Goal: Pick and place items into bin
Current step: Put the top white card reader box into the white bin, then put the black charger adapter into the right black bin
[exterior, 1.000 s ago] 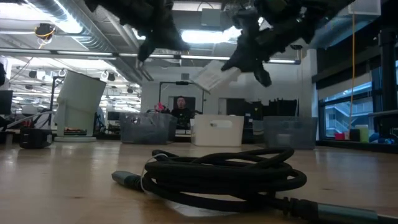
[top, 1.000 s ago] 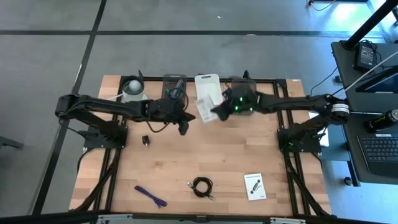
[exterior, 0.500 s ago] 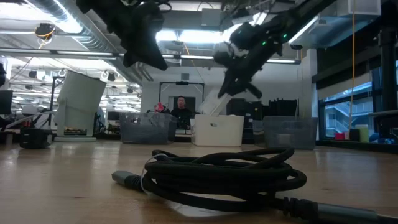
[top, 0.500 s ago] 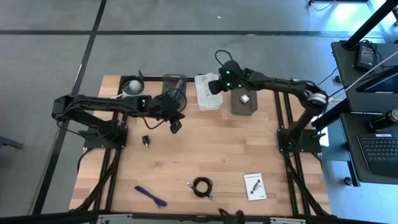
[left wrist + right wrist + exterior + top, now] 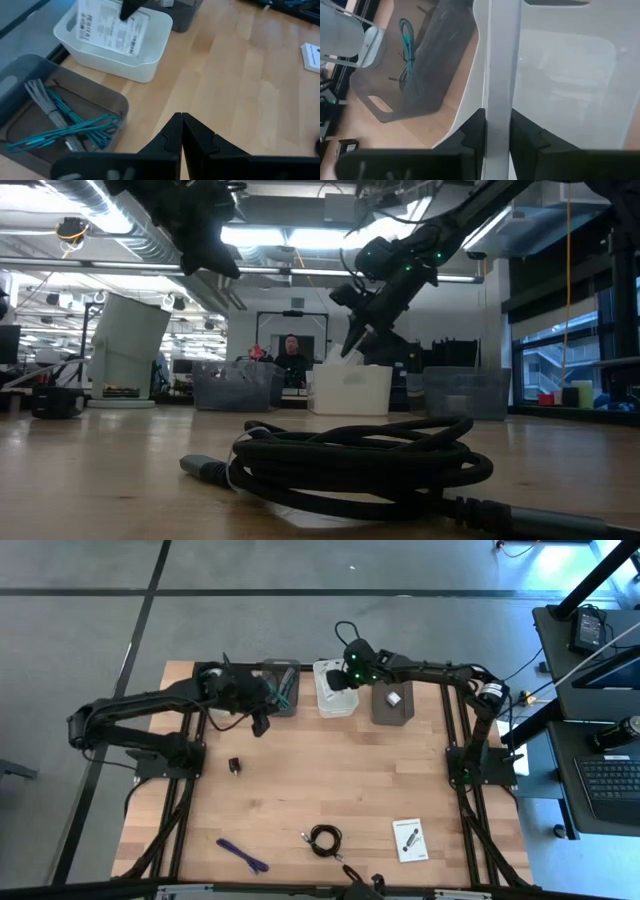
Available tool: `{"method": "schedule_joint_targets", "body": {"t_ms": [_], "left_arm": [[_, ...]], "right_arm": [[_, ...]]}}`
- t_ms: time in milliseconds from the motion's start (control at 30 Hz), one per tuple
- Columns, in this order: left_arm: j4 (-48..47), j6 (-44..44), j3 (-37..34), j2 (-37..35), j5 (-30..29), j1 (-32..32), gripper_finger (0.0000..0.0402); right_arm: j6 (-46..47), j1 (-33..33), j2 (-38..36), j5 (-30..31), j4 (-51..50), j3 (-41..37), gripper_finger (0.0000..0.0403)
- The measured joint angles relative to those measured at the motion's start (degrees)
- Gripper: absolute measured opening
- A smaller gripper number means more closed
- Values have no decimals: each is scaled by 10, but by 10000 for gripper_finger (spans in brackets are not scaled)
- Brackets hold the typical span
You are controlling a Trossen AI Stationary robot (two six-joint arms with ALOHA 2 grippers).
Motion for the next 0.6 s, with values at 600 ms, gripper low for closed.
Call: {"method": "schedule_joint_targets", "body": {"t_ms": [600], "left_arm": [[-35,41,0,-7,71,42,3]], "right_arm": [[23,-15,-9,-3,-30,0,196]]}}
